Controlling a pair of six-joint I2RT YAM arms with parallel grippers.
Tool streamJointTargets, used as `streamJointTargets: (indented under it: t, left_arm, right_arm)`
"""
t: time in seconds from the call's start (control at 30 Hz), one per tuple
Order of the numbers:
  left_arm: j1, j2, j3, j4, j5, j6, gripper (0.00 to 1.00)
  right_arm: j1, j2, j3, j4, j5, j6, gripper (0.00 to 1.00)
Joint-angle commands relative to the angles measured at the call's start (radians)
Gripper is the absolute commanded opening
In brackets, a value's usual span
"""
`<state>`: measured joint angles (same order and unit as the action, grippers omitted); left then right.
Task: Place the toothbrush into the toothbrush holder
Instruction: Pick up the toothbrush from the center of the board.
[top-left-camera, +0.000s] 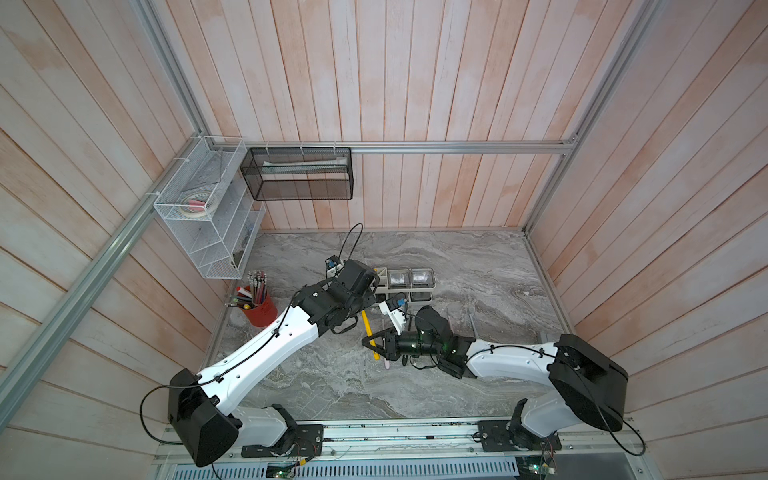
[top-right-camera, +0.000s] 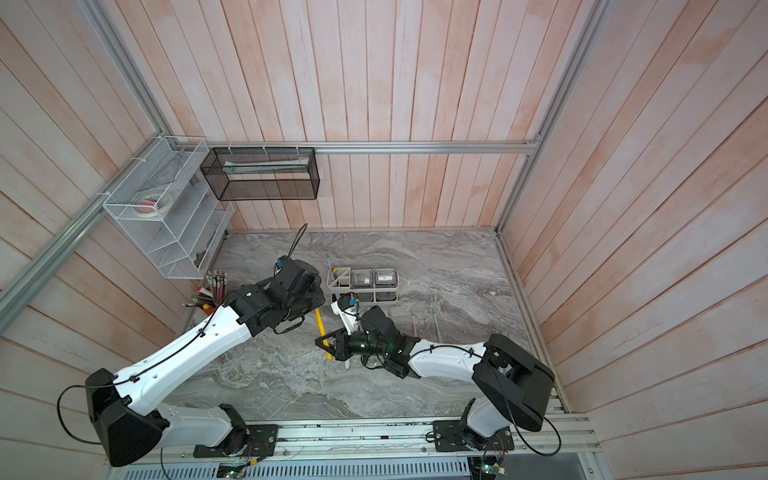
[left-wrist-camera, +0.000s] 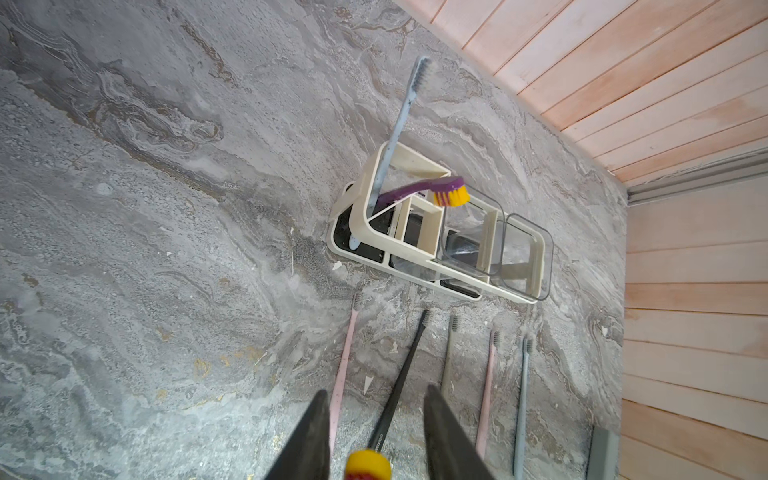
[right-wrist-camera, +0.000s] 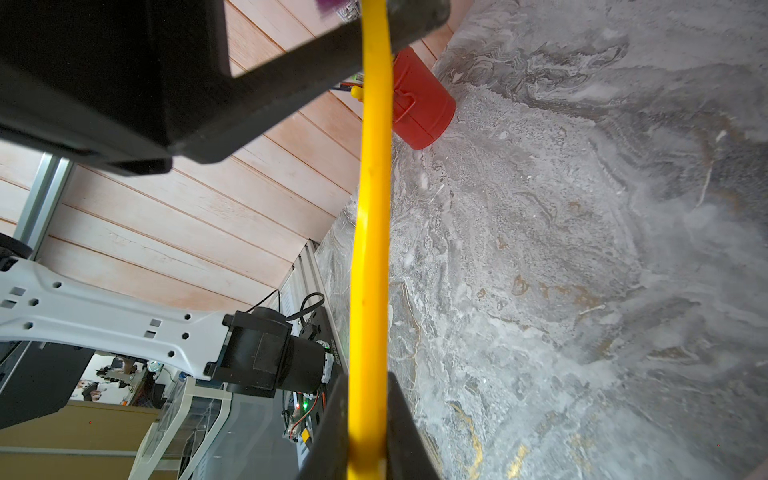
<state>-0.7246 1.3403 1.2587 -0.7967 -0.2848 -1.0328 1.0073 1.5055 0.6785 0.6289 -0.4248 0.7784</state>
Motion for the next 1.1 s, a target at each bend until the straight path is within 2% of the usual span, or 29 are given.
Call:
streamJointTargets:
  t: [0.0, 0.23, 0.6, 0.8, 1.0, 1.07]
  left_arm:
    - [0.005, -0.005, -0.016, 0.009, 0.018, 0.003, 0.33]
    - [0.007, 0.009, -0.004, -0.006, 0.023, 0.008, 0.23]
    - [0.008, 0.015, -0.006, -0.002, 0.052, 0.021, 0.14]
    - [0.01, 0.023, -0.005, -0.004, 0.058, 0.025, 0.13]
    - [0.01, 0.024, -0.002, -0.005, 0.052, 0.035, 0.02]
    - [0.009, 0.028, 0.004, -0.015, 0.043, 0.041, 0.0]
  right_arm:
    - [0.004, 0.007, 0.015, 0.022, -0.01, 0.002, 0.0]
    - [0.005, 0.005, 0.014, 0.018, -0.009, 0.001, 0.0]
    - [0.004, 0.009, 0.016, 0.015, -0.006, 0.001, 0.0]
    - [0.004, 0.005, 0.017, 0.008, -0.005, -0.001, 0.0]
    - [0.0, 0.0, 0.012, 0.008, -0.009, 0.002, 0.0]
    - [-0.003, -0.004, 0.01, 0.008, -0.012, 0.001, 0.08]
